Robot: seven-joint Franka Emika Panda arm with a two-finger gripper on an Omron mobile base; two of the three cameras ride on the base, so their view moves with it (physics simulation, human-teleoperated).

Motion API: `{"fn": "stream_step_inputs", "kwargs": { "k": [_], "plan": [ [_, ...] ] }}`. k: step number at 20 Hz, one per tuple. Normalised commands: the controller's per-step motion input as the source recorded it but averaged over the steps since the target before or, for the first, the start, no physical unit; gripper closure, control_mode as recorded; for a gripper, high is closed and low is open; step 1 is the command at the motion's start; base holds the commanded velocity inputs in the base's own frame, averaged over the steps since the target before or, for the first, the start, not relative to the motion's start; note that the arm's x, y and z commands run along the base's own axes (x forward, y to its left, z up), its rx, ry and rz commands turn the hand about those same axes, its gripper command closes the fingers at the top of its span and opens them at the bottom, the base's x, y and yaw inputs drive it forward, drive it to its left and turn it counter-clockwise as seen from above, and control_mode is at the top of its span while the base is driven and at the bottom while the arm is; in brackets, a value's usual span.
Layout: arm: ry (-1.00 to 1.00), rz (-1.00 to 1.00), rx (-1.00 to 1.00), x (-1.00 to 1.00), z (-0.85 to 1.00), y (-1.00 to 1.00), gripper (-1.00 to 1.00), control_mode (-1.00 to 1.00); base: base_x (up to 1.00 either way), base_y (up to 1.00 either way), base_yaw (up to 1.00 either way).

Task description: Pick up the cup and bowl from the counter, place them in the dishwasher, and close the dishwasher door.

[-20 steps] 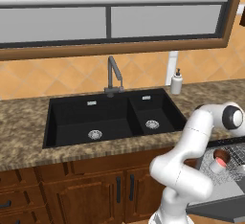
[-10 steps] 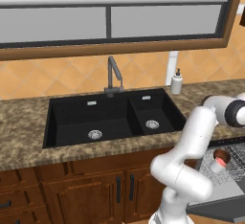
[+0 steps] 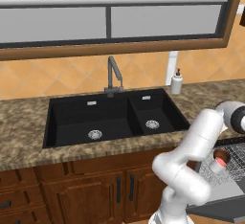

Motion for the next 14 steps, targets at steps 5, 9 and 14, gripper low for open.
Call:
{"fn": "stream_step_inputs", "kwargs": {
  "k": [5, 9, 14],
  "plan": [
    [-0.51, 0.01, 0.03, -1.0, -0.37, -0.45, -1.0, -1.0, 0.0, 0.0, 0.0],
    [-0.7, 0.0, 0.0, -1.0, -0.98, -0.04, -1.0, -1.0, 0.0, 0.0, 0.0],
    [-0.72, 0.01, -0.07, -1.0, -1.0, 0.0, -1.0, -1.0, 0.0, 0.0, 0.0]
  ]
}}
